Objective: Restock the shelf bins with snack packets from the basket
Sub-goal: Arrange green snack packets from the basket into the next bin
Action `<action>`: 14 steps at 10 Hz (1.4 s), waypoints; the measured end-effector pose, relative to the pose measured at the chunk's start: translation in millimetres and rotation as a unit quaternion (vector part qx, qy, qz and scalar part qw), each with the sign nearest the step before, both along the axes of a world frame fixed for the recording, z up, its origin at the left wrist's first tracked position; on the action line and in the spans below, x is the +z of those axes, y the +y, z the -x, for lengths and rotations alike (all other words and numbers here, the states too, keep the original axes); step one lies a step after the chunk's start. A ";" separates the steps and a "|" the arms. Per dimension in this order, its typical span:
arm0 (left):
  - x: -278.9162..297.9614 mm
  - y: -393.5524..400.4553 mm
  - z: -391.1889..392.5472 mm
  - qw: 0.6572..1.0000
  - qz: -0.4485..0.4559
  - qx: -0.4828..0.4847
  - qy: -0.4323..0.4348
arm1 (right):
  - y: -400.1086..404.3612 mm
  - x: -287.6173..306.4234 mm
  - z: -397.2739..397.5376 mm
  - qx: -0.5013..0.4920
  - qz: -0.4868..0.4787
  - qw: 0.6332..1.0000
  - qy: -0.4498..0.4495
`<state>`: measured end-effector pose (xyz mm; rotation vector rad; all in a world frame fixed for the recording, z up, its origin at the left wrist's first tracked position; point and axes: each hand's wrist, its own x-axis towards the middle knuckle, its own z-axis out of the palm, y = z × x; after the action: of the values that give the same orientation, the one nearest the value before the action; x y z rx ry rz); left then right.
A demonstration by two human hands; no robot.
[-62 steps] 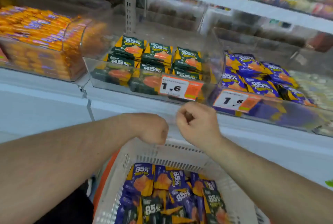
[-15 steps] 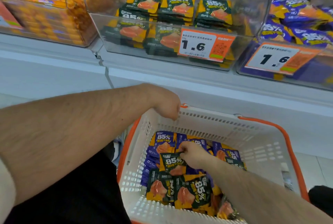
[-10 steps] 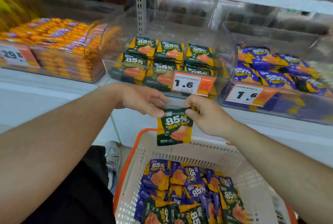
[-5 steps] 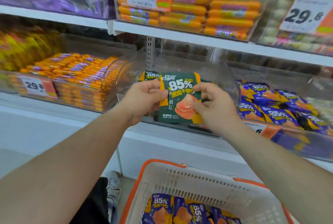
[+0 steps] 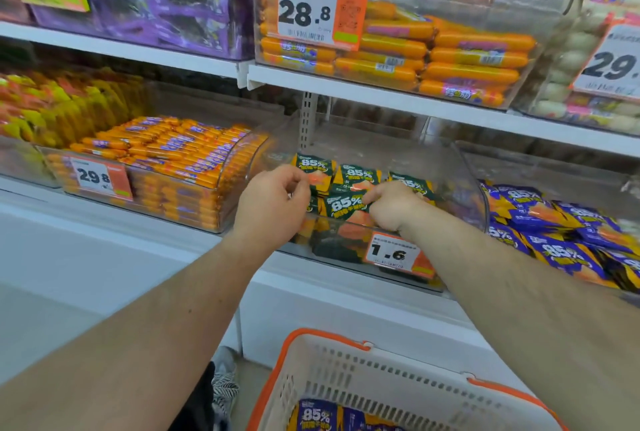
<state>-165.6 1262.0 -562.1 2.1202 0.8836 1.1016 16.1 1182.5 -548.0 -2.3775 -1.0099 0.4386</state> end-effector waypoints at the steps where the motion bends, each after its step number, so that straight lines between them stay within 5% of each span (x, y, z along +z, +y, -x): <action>1: -3.0 -1.4 -1.8 0.999 -0.028 -0.004 0.032 | 0.2 1.8 0.5 0.026 0.048 0.998 0.033; 3: -10.9 -6.7 -9.2 0.996 -0.062 -0.019 0.058 | 0.4 -1.7 0.1 0.010 0.051 0.999 0.002; 5: -20.9 -6.9 -14.9 0.989 -0.120 -0.028 0.079 | 3.2 0.0 18.5 0.168 0.115 0.979 -0.011; 8: -13.0 -22.6 -15.5 0.976 -0.192 -0.095 0.034 | 1.5 -4.0 18.7 0.151 0.092 0.973 -0.148; 9: -20.5 -37.5 -17.1 0.964 -0.156 -0.185 0.113 | -18.9 -16.5 23.1 0.097 -0.172 0.906 -0.375; 10: -43.8 -54.5 -23.8 0.918 -0.146 -0.268 0.253 | -60.2 -49.2 28.6 0.144 -0.372 0.782 -0.479; 11: -75.7 -74.1 -31.7 0.816 -0.137 -0.345 0.443 | -105.0 -111.8 25.4 0.172 -0.334 0.822 -0.428; 12: -101.3 -92.4 -34.7 0.722 -0.109 -0.400 0.554 | -148.6 -191.2 26.8 0.204 -0.170 0.910 -0.317; 13: -118.4 -106.3 -37.5 0.671 -0.130 -0.431 0.589 | -183.9 -252.9 33.5 0.231 0.133 0.956 -0.125; 14: -126.0 -112.1 -41.8 0.664 -0.133 -0.429 0.597 | -211.9 -301.9 38.4 0.226 0.356 0.906 0.029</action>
<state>-123.9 1150.0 -688.0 2.8830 -0.0043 -0.8493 -22.3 970.7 -849.9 -2.6874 -1.5855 1.2226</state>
